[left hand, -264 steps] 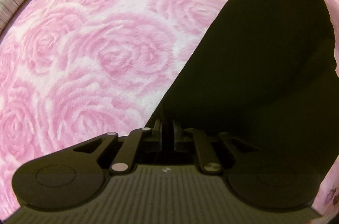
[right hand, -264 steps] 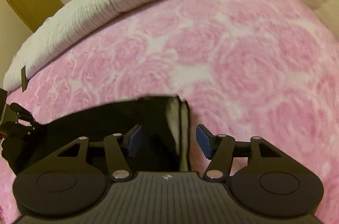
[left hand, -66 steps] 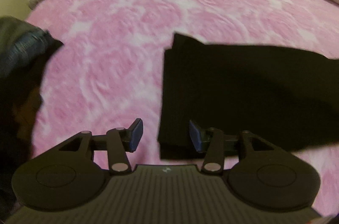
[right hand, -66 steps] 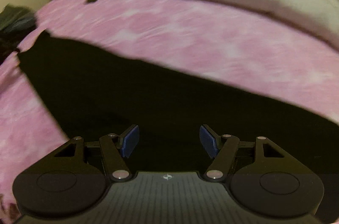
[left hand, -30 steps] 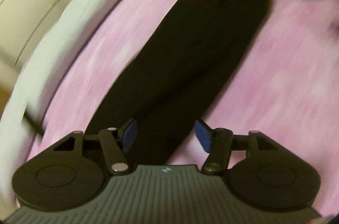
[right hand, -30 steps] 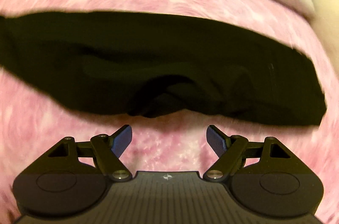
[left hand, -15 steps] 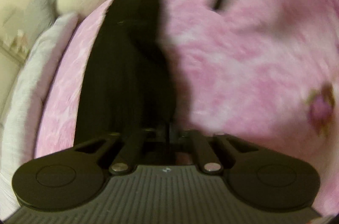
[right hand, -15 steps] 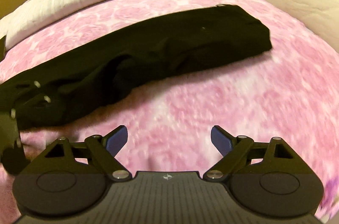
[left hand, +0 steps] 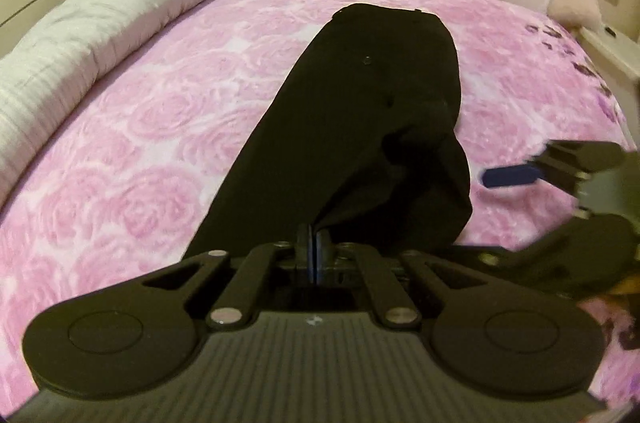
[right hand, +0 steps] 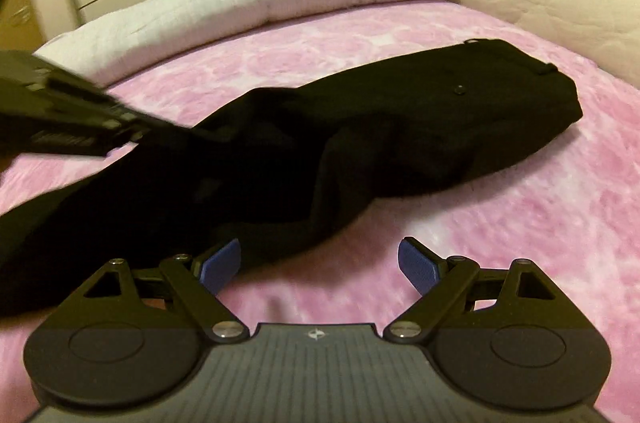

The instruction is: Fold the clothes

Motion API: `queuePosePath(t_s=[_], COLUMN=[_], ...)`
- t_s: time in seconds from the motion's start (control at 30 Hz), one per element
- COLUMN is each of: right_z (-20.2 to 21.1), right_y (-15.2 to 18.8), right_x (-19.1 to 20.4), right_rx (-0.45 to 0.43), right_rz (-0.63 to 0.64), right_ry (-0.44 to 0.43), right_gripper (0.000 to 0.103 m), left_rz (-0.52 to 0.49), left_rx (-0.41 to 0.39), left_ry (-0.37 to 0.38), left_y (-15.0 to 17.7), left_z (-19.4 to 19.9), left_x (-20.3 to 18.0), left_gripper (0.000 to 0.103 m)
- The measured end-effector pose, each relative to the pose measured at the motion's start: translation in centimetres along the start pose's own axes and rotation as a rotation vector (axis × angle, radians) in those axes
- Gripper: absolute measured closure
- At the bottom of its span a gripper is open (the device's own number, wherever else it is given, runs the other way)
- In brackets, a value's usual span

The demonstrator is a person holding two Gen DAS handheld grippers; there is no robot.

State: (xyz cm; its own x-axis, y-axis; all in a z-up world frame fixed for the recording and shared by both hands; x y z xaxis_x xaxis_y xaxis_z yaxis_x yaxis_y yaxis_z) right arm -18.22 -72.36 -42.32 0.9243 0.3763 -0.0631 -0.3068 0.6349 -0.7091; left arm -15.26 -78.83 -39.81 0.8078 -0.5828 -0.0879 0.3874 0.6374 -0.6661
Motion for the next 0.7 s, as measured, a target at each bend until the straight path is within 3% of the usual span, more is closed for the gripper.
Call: queuePosePath(t_s=[0.2, 0.3, 0.4, 0.53, 0.7], right_z=[-3.8, -3.1, -1.2, -1.3, -0.9], right_y=[-2.7, -4.0, -3.8, -1.0, 1.0], right_x=[-0.2, -3.4, -7.1, -9.9, -11.3], right_rx=[-0.012, -0.068, -0.071, 0.017, 0.062], right_rz=[-0.044, -0.150, -0.263, -0.292, -0.318], right_ry=[0.160, 0.237, 0.253, 0.259, 0.238], right_gripper=[0.016, 0.018, 0.018, 0.016, 0.017], left_rz=[-0.024, -0.088, -0.215, -0.322, -0.341], left_rx=[-0.049, -0.065, -0.031, 0.029, 0.092], left_ry=[0.027, 0.048, 0.072, 0.115, 0.124], left_y=[0.1, 0.2, 0.8, 2.4, 5.0], left_z=[0.6, 0.7, 0.0, -1.3, -1.4], left_x=[-0.7, -2.1, -4.6, -7.3, -8.3], left_gripper=[0.102, 0.102, 0.101, 0.095, 0.093])
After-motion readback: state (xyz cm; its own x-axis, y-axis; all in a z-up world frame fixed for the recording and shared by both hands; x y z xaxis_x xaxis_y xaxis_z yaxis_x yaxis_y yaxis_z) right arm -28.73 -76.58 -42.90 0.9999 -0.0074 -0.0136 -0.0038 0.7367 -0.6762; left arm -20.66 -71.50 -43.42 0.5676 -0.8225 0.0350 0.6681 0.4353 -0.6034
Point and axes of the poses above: each gripper's, at about its wrist camera, not at the fingertips, and z roughly against the way its jaws point, x to its left, y to its underside, the point moved 9 cm from there along -z, roughly the way its jaws point, and after that the axes turned 14 degrees about y, right-handed, at the moved point
